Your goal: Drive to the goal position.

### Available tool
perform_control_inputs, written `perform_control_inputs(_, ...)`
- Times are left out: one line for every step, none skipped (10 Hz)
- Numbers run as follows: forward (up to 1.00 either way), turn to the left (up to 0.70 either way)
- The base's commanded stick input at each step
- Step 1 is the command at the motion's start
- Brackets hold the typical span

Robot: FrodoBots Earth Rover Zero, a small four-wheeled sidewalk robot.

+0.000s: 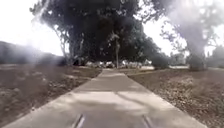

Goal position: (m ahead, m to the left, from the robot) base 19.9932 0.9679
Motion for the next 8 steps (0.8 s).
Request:
perform_control_inputs(0.70,0.00)
perform_control_inputs(0.70,0.00)
perform_control_inputs(0.70,0.00)
perform_control_inputs(0.70,0.00)
perform_control_inputs(0.70,0.00)
perform_control_inputs(0.70,0.00)
perform_control_inputs(0.70,0.00)
perform_control_inputs(0.70,0.00)
